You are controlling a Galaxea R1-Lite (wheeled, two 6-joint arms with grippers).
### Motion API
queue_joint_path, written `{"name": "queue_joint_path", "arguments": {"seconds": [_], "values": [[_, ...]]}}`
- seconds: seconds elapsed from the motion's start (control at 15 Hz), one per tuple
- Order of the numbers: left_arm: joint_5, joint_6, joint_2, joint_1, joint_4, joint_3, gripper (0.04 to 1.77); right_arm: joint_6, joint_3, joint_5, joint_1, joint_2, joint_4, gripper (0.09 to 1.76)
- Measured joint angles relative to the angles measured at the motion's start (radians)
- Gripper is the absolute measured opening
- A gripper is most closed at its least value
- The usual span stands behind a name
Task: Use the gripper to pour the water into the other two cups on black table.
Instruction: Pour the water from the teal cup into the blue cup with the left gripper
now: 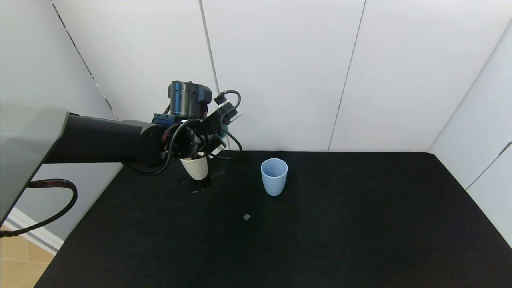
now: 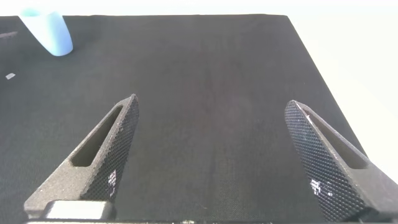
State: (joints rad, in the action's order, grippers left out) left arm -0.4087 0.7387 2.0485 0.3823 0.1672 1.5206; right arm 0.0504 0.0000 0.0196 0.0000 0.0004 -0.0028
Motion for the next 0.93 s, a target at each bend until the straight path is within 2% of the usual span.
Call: {"name": "queue_joint_path", "arguments": {"seconds": [0.33,0.67,0.93], "values": [[-0.004,-0.06,0.008,0.103,-0.002,0.0,1.2,0.0,0.0,0.0,0.0,0.0,0.0,1.71],[-0.023,-0.051,0.04,0.164,-0.012,0.005,1.2,0.0,0.0,0.0,0.0,0.0,0.0,1.71],[-0.061,0.043,0.089,0.187,-0.012,0.038,1.2,0.0,0.0,0.0,0.0,0.0,0.0,1.71]]}}
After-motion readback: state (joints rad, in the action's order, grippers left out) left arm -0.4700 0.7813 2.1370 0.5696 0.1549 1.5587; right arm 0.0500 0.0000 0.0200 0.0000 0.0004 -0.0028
